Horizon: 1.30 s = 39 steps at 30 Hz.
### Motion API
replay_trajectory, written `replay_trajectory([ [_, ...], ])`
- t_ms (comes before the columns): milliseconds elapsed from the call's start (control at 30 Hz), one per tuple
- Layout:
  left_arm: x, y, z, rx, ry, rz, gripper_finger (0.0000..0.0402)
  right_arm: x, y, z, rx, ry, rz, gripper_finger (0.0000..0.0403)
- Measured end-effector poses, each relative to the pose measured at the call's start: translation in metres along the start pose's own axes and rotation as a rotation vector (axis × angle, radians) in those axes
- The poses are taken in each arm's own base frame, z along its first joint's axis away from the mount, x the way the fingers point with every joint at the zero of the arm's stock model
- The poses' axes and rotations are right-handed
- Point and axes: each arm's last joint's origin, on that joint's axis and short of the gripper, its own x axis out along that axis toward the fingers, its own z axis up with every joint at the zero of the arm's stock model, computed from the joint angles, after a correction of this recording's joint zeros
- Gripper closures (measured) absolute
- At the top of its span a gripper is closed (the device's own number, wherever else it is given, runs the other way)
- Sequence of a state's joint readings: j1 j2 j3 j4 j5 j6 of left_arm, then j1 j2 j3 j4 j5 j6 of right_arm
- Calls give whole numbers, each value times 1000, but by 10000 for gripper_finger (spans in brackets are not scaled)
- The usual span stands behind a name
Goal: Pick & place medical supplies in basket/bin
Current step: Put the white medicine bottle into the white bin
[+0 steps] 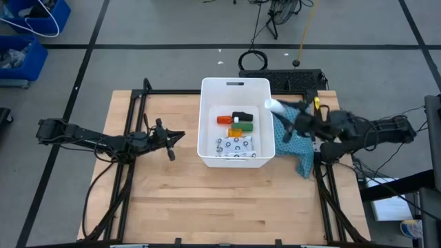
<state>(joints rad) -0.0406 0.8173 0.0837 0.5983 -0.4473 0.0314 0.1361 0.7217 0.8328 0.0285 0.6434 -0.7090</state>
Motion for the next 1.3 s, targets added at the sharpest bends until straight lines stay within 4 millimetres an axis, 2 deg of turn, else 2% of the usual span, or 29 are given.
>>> replay_trajectory([
  [167,0,0,0,0,0,0,364,36,-20,5,-6,-18,32,236],
  [300,0,0,0,0,0,0,364,76,-26,-7,79,-5,176,236],
  [500,0,0,0,0,1,0,364,141,-21,-50,102,187,377,236],
  [700,0,0,0,2,4,0,364,188,-3,-95,116,232,630,236],
  [867,0,0,-2,8,20,-1,364,210,21,-129,21,334,754,236],
  [1000,0,0,-5,17,51,-2,364,223,40,-154,34,424,847,236],
  [1300,0,0,-7,20,72,-3,364,231,66,-180,112,496,966,236],
])
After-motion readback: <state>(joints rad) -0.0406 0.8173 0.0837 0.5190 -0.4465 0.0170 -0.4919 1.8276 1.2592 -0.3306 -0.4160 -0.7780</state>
